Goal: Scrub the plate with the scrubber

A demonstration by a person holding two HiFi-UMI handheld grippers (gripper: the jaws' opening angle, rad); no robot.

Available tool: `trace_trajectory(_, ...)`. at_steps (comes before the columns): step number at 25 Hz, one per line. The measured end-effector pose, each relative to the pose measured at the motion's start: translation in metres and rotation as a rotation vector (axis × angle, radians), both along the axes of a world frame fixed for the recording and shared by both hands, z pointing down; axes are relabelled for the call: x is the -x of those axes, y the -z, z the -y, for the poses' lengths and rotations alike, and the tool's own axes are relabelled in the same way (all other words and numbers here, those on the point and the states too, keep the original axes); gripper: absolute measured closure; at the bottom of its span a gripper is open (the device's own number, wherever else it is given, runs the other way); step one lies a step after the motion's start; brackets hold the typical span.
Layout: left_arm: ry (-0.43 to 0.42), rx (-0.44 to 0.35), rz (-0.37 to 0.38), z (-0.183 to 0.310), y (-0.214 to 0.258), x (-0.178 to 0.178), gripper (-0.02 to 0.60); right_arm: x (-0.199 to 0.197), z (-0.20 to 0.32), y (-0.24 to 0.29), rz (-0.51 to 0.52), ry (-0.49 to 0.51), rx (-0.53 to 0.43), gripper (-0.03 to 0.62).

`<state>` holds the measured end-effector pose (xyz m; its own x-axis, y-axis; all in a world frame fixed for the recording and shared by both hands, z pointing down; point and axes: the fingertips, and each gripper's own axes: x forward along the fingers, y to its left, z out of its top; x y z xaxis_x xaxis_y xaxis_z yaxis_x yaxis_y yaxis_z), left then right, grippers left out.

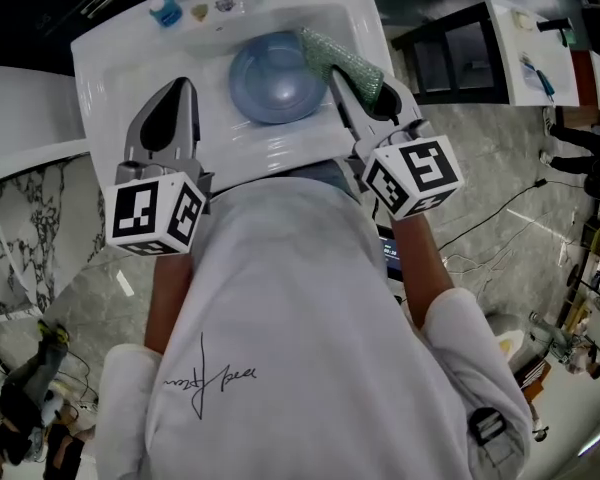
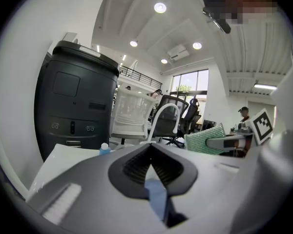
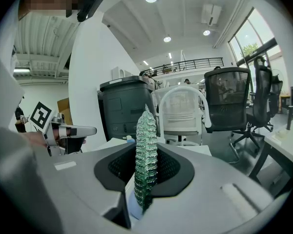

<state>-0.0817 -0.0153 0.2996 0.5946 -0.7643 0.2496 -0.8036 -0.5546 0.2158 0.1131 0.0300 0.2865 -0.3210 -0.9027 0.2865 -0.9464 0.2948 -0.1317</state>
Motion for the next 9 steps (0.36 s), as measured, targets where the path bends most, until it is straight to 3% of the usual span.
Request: trace_trajectory(9, 0.022, -0.009, 0.023, -0.0025, -0.0011, 0.0076, 0.526, -0.0003, -0.002, 0.0107, -0.007, -0.018, -0.035, 0.528)
